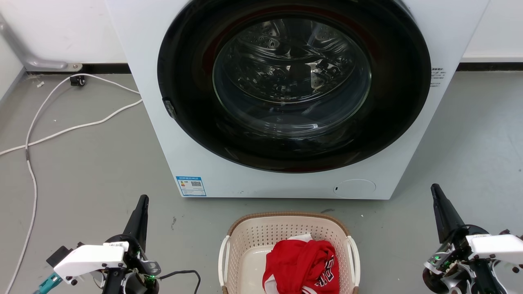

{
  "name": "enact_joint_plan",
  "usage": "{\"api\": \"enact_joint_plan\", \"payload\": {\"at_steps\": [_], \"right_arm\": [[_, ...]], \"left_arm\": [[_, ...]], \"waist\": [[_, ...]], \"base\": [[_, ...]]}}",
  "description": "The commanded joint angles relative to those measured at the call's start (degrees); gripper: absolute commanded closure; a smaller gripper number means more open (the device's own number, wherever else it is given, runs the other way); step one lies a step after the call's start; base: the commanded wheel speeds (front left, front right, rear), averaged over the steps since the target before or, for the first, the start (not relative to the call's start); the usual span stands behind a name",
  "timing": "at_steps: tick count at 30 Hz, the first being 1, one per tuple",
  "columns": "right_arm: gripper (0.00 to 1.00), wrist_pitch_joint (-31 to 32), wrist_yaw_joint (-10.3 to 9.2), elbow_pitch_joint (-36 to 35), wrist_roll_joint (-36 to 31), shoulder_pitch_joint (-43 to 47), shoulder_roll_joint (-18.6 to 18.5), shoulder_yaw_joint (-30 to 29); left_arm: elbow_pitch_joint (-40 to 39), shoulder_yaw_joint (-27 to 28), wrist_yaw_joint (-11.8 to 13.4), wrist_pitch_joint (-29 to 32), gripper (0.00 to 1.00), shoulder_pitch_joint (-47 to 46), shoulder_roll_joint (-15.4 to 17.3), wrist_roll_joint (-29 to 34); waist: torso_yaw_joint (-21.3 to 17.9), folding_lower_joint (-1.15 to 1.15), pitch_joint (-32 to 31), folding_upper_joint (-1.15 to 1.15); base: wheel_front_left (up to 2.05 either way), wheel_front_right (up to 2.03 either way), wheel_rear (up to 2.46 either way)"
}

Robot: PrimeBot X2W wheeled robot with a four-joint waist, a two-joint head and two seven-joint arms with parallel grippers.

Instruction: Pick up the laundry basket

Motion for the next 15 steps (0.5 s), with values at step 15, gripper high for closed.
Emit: {"api": "enact_joint_plan", "payload": {"at_steps": [15], "right_arm": [[1.0,0.1,0.0,0.0,0.2,-0.7,-0.2,0.1]], "left_arm": [[0.1,0.3,-0.2,0.1,1.0,-0.6,0.0,0.4]], "waist": [[0.0,0.0,0.0,0.0]], "base": [[0.0,0.0,0.0]]}}
